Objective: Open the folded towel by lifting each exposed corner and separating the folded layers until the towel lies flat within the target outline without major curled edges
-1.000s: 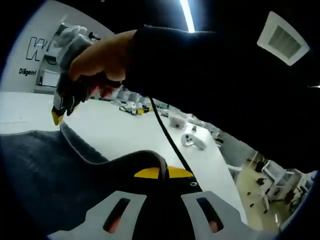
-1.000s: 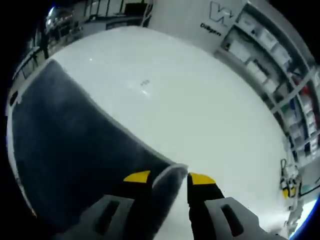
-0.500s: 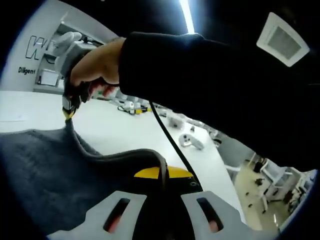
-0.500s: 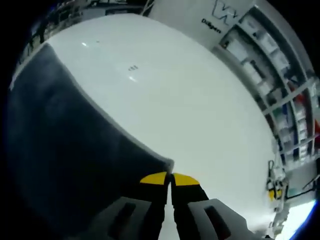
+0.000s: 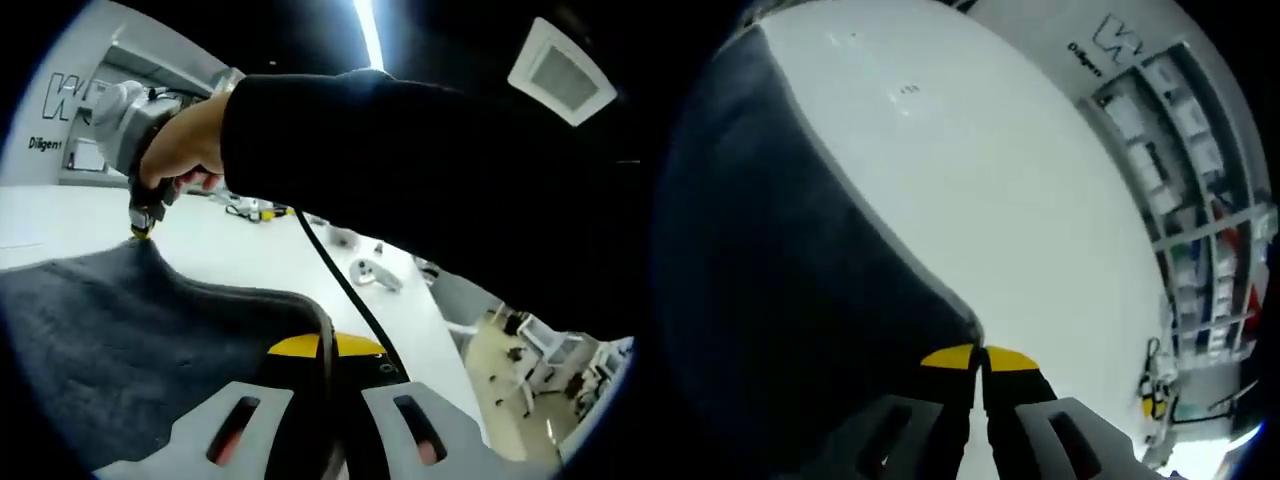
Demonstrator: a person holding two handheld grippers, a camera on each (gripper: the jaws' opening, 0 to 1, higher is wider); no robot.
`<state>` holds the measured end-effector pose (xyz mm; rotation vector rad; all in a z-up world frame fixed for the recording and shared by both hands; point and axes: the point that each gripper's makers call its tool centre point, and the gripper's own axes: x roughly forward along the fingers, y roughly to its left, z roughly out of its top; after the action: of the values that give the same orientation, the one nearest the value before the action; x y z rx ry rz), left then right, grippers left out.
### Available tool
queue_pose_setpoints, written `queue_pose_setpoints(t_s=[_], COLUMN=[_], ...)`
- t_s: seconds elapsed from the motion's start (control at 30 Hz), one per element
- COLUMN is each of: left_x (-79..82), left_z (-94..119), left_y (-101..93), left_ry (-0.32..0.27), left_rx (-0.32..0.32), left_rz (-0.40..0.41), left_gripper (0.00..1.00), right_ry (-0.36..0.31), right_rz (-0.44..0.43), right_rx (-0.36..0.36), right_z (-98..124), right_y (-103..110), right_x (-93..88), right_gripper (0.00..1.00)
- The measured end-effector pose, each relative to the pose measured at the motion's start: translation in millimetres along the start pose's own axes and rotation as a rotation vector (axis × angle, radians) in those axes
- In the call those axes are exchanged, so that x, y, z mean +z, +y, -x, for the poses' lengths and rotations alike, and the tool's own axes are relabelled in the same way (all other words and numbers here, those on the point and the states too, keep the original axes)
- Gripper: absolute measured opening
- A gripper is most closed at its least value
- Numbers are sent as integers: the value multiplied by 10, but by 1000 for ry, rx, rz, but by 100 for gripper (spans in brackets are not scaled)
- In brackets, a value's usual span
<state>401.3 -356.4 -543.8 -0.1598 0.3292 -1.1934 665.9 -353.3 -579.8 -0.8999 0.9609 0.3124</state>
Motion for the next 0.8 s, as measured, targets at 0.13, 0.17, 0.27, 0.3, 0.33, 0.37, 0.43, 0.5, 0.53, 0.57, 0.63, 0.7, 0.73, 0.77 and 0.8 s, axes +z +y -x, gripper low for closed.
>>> queue_pose_setpoints(t_s=[0.13,0.17,0.27,0.3,0.33,0.37,0.43,0.5,0.53,0.57,0.63,0.7,0.73,0.77,0.8], left_x=[-81,-97,-137,-152,-171,-189,-216,-246,-267,-284,-305,-319,-329,-336,-350], left_z=[-47,-58,-102,-114,-135,-148,-173,-201,-216,-230,-239,-257,-266,-275,-284], left_y=[-32,-32,-21,-17,-20,-20,-22,-27,-29,-31,-27,-29,-30,-36,-37], left_ry=[33,40,60,68,77,85,97,109,119,126,133,144,152,156,165], left_rx=[0,3,11,16,19,22,25,27,28,29,31,32,34,33,33], left_rz=[-25,-30,-38,-43,-52,-60,-72,-83,-90,-100,-97,-104,-113,-124,-139], left_gripper=[1,1,1,1,1,1,1,1,1,1,1,1,1,1,2], right_ry=[1,-2,-18,-21,-22,-22,-24,-25,-25,-29,-30,-36,-40,-43,-46], right_rz=[24,40,54,61,70,77,85,82,80,70,60,40,20,14,10], right_rx=[-10,-15,-24,-28,-29,-29,-29,-20,-20,-25,-19,-5,4,8,11], right_z=[-92,-116,-149,-166,-182,-206,-235,-271,-285,-280,-272,-273,-275,-275,-273], right_y=[-6,-11,-16,-19,-11,-3,3,21,25,11,11,3,2,-3,0], right_x=[-57,-61,-48,-45,-49,-53,-60,-76,-86,-78,-82,-81,-82,-83,-88], right_gripper=[0,0,0,0,0,0,0,0,0,0,0,0,0,0,0])
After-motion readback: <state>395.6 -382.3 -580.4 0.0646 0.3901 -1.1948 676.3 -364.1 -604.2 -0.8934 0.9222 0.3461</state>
